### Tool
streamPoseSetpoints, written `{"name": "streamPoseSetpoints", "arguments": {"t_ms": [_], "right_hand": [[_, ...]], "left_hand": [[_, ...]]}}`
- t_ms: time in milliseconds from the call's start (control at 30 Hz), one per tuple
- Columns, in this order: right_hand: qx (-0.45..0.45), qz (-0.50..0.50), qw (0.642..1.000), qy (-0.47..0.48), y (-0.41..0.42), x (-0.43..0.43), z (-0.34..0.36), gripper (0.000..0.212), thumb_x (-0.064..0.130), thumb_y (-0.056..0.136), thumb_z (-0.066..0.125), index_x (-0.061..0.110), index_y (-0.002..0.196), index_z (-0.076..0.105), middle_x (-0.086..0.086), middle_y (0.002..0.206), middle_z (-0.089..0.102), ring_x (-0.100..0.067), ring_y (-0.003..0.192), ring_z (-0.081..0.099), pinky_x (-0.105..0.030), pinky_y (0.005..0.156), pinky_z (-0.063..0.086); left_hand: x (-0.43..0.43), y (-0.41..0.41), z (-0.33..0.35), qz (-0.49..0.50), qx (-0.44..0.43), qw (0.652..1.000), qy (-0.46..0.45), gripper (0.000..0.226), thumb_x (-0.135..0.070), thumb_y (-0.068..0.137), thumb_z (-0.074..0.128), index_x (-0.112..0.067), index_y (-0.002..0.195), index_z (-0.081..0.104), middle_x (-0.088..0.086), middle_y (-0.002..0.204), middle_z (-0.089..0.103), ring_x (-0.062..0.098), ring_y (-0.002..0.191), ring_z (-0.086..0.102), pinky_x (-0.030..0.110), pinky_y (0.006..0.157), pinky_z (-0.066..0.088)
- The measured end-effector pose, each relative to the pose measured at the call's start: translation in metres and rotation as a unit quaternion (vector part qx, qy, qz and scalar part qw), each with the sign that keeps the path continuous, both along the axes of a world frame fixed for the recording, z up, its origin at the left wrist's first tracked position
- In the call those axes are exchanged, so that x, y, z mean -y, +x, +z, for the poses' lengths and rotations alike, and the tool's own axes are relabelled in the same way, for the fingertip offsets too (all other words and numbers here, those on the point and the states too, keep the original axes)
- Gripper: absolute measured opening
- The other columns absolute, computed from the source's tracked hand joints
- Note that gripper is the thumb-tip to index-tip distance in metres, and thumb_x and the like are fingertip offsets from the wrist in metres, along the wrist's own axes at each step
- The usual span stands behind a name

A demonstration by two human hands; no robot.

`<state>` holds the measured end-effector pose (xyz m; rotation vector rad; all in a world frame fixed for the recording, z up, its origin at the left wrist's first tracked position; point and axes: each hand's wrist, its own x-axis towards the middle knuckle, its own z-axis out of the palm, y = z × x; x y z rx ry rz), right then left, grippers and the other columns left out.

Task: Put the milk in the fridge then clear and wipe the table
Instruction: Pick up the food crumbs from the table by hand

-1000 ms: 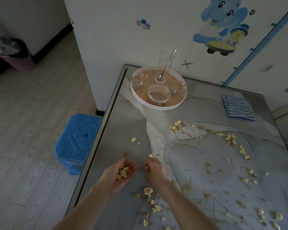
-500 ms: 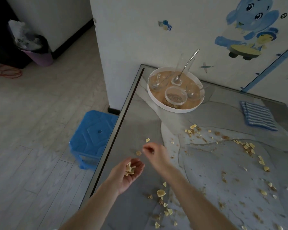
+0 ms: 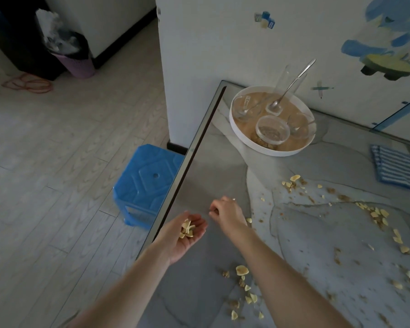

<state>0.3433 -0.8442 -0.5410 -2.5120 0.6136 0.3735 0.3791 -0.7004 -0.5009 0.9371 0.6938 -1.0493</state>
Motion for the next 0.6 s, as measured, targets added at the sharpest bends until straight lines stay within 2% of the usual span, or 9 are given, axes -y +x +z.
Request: {"name": "streamPoseSetpoints", "arguments": {"t_ms": [100,200,267,367,433,533,600], "right_hand": [[0.017,-0.066,0.997,0.037,-0.005,0.001,0.007,0.017,0.017,0.086,0.057,0.006,0.097,0.065,-0.013,0.107,0.061,-0.025,0.097,0.057,-0.024,0.077,0.04],[0.095,-0.167,0.974,0.116,-0.015,-0.001,0.031,0.012,0.018,0.082,0.062,0.008,0.088,0.067,-0.003,0.089,0.067,-0.01,0.078,0.056,-0.008,0.057,0.037],[0.126,-0.174,0.963,0.165,-0.026,-0.009,0.054,0.011,0.02,0.082,0.064,0.011,0.087,0.068,0.004,0.081,0.064,-0.004,0.073,0.056,-0.001,0.058,0.038],[0.106,-0.114,0.967,0.204,-0.041,-0.027,0.079,0.017,0.024,0.082,0.066,0.016,0.096,0.069,0.003,0.093,0.069,-0.004,0.081,0.06,-0.008,0.072,0.044],[0.097,-0.104,0.97,0.199,-0.052,-0.031,0.085,0.021,0.025,0.081,0.067,0.017,0.101,0.069,0.002,0.099,0.068,-0.006,0.086,0.06,-0.015,0.079,0.046],[0.162,-0.171,0.953,0.19,-0.072,-0.022,0.088,0.017,0.02,0.084,0.063,0.012,0.097,0.07,0.006,0.089,0.067,0.002,0.075,0.058,-0.007,0.072,0.046],[0.176,-0.222,0.947,0.151,-0.09,-0.014,0.083,0.012,0.017,0.086,0.06,0.011,0.093,0.068,0.009,0.08,0.064,0.004,0.071,0.055,-0.006,0.065,0.044]], "left_hand": [[0.001,-0.002,0.001,-0.009,0.001,1.0,0.002,0.029,-0.017,0.096,0.044,0.004,0.083,0.059,0.019,0.079,0.064,0.027,0.076,0.063,0.031,0.07,0.056],[0.005,-0.005,-0.003,-0.015,-0.003,1.0,0.006,0.028,-0.017,0.095,0.045,0.005,0.087,0.059,0.021,0.085,0.064,0.029,0.08,0.063,0.036,0.076,0.054],[0.01,-0.011,-0.001,-0.018,-0.008,1.0,-0.002,0.027,-0.018,0.096,0.045,0.005,0.092,0.059,0.022,0.09,0.064,0.03,0.084,0.063,0.037,0.079,0.053],[0.021,-0.024,0.006,-0.043,-0.006,0.998,-0.046,0.025,-0.016,0.095,0.044,0.003,0.102,0.059,0.019,0.095,0.064,0.025,0.086,0.063,0.032,0.07,0.056],[0.027,-0.034,0.013,-0.059,-0.003,0.996,-0.064,0.023,-0.013,0.094,0.043,0.001,0.099,0.06,0.015,0.09,0.065,0.022,0.082,0.063,0.025,0.06,0.058],[0.029,-0.043,0.02,-0.04,-0.025,0.996,-0.078,0.021,-0.011,0.093,0.046,0.005,0.095,0.059,0.019,0.084,0.065,0.025,0.078,0.064,0.028,0.057,0.059],[0.026,-0.047,0.022,-0.022,-0.039,0.997,-0.065,0.023,-0.011,0.094,0.045,0.006,0.085,0.058,0.019,0.071,0.067,0.027,0.069,0.066,0.03,0.052,0.058]]}}
